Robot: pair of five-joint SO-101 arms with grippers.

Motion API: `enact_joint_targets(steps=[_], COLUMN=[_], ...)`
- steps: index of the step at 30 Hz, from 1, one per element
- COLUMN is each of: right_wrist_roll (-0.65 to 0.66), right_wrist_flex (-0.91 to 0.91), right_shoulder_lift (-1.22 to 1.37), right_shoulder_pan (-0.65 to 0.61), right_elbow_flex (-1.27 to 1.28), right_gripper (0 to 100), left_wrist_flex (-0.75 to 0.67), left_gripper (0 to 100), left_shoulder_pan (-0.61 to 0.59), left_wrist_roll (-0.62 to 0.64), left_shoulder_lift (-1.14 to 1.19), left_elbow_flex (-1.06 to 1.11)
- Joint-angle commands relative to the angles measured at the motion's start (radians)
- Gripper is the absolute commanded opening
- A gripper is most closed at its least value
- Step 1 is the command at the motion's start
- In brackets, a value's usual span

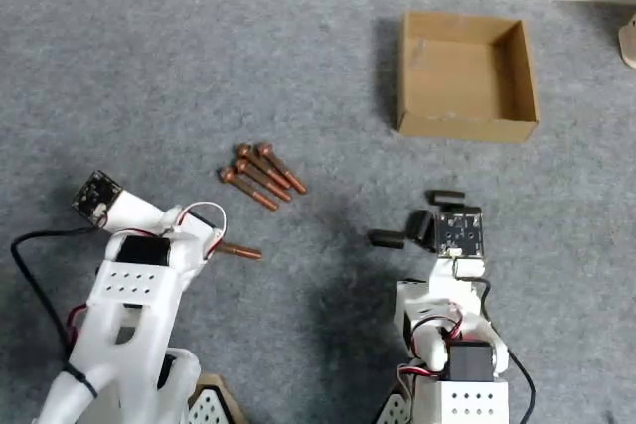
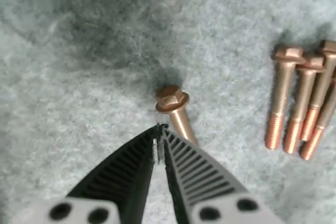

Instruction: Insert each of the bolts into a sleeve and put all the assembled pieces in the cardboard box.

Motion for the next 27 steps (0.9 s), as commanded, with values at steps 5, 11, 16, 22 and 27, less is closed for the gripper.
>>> enact_joint_targets(steps=[5,11,16,22,27], right_wrist_roll=[0.009,0.009,0.009,0.009,0.009], right_wrist_flex=[0.002,0.002,0.002,0.002,0.002], right_shoulder_lift=[-0.013,-0.013,-0.013,-0.013,-0.013], right_shoulder_pan=[-0.008,-0.008,-0.008,-0.008,-0.008], right_elbow_flex=[0.145,0.145,0.145,0.145,0.145], right_gripper=[0.5,0.5,0.5,0.5,0.5], left_wrist_flex=[0.118,0.144,0.115,0.077,0.078], left_gripper=[1,13,15,15,15], left_shoulder_pan=[0.016,0.016,0.016,0.016,0.016], left_wrist_roll=[0.17,0.256,0.267,0.315,0.324], left_shoulder_lift=[-0.024,-0.024,-0.024,-0.022,-0.021], left_elbow_flex=[-0.013,-0.013,-0.022,-0.048,-0.071])
